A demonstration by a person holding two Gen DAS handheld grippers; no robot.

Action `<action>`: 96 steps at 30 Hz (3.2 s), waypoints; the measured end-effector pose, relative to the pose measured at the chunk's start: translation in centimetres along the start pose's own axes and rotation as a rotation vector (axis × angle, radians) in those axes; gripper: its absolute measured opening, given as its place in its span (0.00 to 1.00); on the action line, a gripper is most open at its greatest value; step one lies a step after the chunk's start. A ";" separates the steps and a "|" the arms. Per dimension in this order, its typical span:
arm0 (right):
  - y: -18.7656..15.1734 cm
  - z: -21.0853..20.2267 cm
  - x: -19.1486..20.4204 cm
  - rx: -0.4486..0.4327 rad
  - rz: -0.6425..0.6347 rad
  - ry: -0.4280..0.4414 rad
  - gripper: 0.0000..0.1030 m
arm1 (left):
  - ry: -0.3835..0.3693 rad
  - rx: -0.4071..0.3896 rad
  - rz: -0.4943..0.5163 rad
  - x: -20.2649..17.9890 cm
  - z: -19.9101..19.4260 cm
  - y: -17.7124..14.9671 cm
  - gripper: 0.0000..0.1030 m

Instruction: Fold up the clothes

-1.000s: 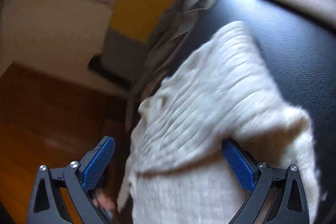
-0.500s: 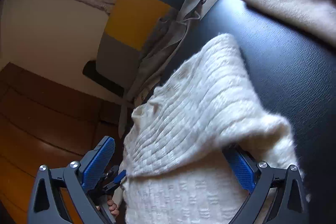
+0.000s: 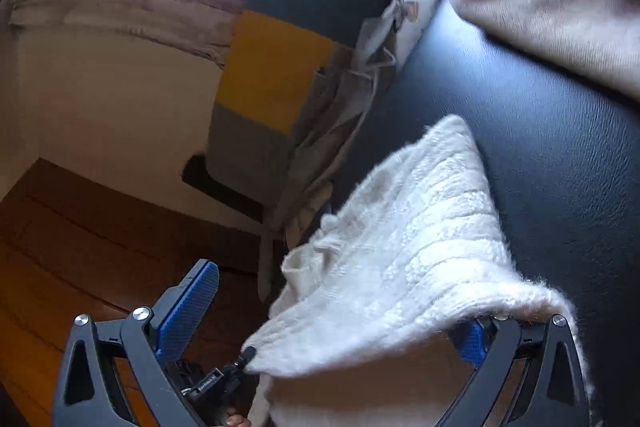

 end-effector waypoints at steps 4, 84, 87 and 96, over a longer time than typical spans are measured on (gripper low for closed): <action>-1.5 0.1 -0.4 0.087 -0.018 0.003 1.00 | 0.101 0.041 0.013 1.3 -0.1 -1.2 0.16; -9.9 10.3 4.8 0.376 -1.143 -0.347 1.00 | -0.169 0.137 0.121 -11.7 14.2 5.9 0.46; -9.9 10.3 4.9 0.376 -1.145 -0.350 1.00 | -0.160 0.087 0.058 -8.4 8.6 3.7 0.49; -9.7 10.4 4.9 0.378 -1.157 -0.365 1.00 | -0.004 -0.195 -0.398 11.1 -15.2 -8.3 0.59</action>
Point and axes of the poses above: each gripper's, at about its wrist camera, not at the fingertips, and z roughly the way its jaws point, x to its left, y to its top, the point moved 1 cm from there along z, roughly the way its jaws point, and after that the axes turned 5 degrees about -x, right-handed, at the moved point
